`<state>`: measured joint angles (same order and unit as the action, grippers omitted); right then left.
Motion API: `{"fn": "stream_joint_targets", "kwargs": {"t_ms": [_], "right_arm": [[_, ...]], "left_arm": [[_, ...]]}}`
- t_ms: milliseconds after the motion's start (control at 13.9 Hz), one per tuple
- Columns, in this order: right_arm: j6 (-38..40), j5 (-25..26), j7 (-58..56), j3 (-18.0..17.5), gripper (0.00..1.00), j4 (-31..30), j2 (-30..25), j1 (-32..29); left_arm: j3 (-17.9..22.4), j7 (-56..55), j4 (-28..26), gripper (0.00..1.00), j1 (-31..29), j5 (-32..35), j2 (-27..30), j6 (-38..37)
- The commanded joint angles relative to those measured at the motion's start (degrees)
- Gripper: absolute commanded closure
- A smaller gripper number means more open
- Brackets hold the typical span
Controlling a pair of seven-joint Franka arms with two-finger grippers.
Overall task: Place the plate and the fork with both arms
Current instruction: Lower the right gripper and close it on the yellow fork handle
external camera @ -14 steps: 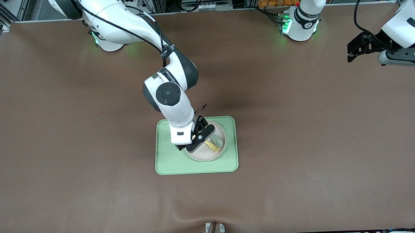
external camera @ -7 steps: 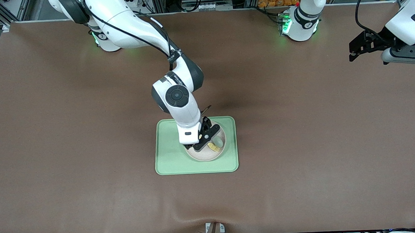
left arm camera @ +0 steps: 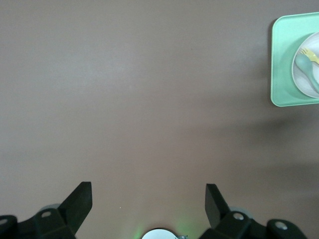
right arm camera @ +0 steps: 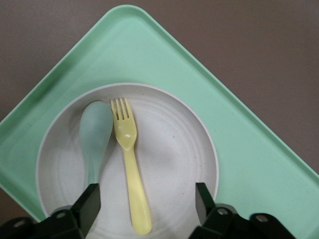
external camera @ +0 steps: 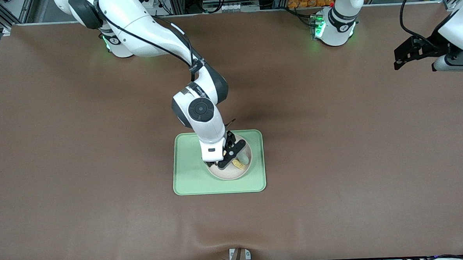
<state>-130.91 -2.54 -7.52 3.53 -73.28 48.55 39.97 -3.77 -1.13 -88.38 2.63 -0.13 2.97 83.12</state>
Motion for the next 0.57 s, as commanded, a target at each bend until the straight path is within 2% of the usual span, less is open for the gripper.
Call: {"fn": "stream_joint_targets", "kwargs": {"t_ms": [0,72,215,502], "right_arm": [[-2.94,0.61,-0.3,0.34,0.23,1.56,2.77,0.37],[-3.56,0.52,-0.21,0.34,0.24,1.56,3.21,0.46],[-3.48,0.52,0.49,0.34,0.32,1.64,3.3,0.55],[-3.56,1.4,0.58,0.34,0.35,1.56,3.65,0.9]], "left_arm": [[-0.19,-0.8,0.05,0.0,-0.61,-0.83,0.63,-0.15],[-0.19,-2.02,0.23,0.0,-0.69,-1.18,0.8,-0.15],[-0.63,-4.83,0.23,0.0,-0.61,-1.18,1.15,0.03],[-0.89,-5.19,0.14,0.0,-0.34,-1.18,1.68,-0.15]]}}
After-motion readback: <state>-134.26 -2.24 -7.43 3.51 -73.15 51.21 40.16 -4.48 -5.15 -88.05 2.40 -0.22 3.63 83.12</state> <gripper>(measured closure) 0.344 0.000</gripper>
